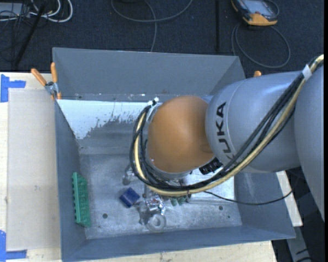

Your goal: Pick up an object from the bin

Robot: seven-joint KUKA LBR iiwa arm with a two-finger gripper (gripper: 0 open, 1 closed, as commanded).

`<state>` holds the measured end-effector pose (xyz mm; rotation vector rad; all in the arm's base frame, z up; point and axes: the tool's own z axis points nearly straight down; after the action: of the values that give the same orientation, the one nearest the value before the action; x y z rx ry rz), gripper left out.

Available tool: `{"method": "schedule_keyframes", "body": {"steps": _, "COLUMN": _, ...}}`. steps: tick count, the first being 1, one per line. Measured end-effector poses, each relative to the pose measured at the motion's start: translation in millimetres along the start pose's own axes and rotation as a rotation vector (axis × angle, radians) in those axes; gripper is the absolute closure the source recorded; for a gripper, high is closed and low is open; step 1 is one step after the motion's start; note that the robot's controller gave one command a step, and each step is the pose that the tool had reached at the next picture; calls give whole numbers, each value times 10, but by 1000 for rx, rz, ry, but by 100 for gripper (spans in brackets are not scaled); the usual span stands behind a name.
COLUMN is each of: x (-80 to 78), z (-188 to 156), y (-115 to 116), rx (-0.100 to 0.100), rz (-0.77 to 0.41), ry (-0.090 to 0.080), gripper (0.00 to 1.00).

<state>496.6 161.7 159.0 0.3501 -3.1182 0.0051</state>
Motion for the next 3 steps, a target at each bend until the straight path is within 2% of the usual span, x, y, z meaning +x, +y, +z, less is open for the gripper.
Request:
{"method": "schedule_keyframes", "body": {"steps": 1, "x": -246, "z": 855, "y": -311, "rx": -8, "rz": -219, "ry": 0, "gripper": 0}}
{"method": "schedule_keyframes", "body": {"steps": 2, "x": -272, "z": 846, "y": -322, "rx": -7, "rz": -218, "ry": -17, "gripper": 100}}
{"method": "schedule_keyframes", "body": {"steps": 3, "x": 4, "z": -824, "y": -223, "rx": -2, "rz": -331, "ry": -12, "gripper": 100}}
